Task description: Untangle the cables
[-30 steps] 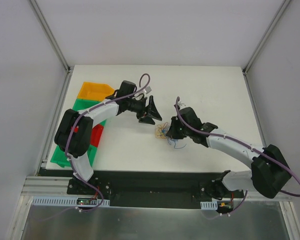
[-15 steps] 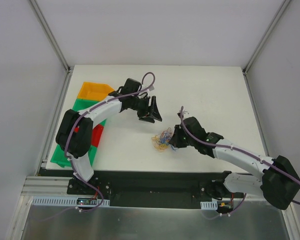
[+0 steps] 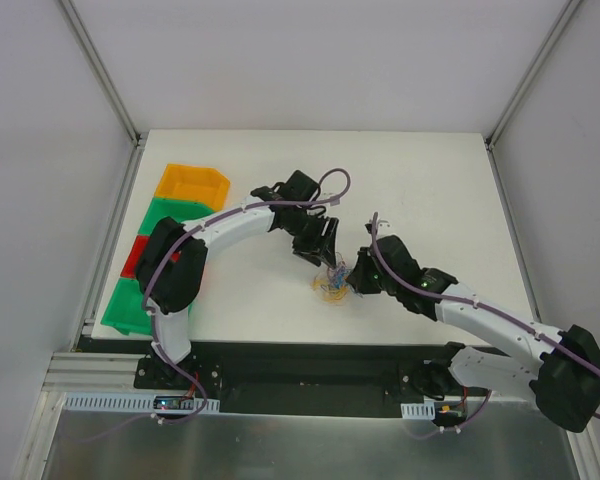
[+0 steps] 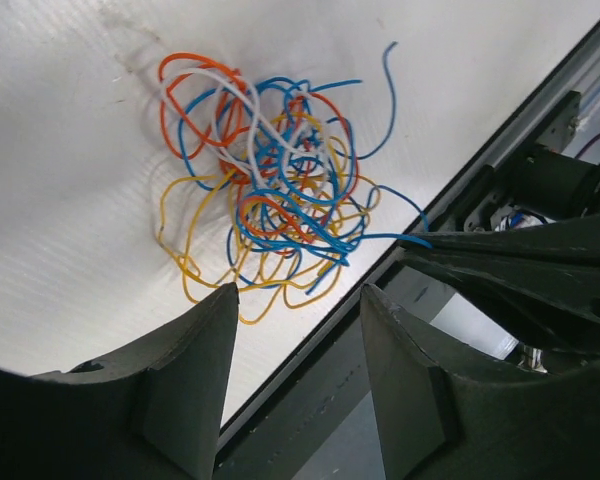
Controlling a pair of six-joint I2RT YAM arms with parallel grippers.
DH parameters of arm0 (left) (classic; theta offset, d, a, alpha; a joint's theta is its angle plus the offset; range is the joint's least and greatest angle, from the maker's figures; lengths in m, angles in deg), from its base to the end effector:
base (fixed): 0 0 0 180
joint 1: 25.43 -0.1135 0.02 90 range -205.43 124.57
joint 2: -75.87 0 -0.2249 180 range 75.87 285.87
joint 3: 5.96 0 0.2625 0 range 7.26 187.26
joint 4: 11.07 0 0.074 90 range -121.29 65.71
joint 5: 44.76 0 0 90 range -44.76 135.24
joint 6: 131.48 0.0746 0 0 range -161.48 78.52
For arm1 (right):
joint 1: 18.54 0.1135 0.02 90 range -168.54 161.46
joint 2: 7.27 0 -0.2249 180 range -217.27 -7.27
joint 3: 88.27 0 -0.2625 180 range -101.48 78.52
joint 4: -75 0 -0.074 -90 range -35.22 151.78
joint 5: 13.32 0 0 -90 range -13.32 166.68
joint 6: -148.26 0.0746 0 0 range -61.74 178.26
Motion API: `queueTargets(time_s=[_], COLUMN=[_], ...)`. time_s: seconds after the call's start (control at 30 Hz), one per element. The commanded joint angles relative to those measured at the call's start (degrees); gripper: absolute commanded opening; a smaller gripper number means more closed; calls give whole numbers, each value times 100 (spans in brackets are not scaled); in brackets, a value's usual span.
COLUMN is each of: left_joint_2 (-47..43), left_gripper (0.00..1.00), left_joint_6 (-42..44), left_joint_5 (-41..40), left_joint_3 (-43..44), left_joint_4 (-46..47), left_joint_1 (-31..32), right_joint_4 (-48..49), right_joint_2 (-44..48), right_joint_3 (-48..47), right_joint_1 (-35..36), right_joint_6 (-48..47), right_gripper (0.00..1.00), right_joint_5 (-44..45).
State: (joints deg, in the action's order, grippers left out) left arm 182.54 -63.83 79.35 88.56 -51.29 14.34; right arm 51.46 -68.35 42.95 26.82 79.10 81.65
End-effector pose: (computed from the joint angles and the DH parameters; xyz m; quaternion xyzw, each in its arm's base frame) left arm 0.2992 -0.3034 0.1662 0.2305 0.8802 -0.3969 0.1209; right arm 0.2069 0.2003 0.1676 -0.1696 0.8734 0.2160 0.4021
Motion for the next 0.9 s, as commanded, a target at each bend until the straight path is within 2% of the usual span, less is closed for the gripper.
queueTargets(time_s=[0.0, 0.13, 0.4, 0.63, 0.87], left_joint_2=[160, 319, 477, 504, 468], left_gripper=[50, 50, 61, 47, 38], left_joint_6=[134, 125, 125, 126, 152], left_joint_5=[-88, -88, -167, -457, -581], left_joint_3=[228, 281, 325, 308, 299], left_joint_4=[-226, -235, -226, -235, -244], left_joint_1=[-13, 92, 198, 224, 251], right_joint_4=[66, 162, 321, 400, 391], right_joint_2=[88, -26, -211, -273, -168], right_joint_3=[112, 147, 112, 59, 50], right_joint_1=[25, 43, 157, 341, 429], right_joint_6=[52, 60, 122, 192, 236], right_gripper=[1, 1, 1, 1, 1], right_joint_5=[83, 30, -40, 12, 48])
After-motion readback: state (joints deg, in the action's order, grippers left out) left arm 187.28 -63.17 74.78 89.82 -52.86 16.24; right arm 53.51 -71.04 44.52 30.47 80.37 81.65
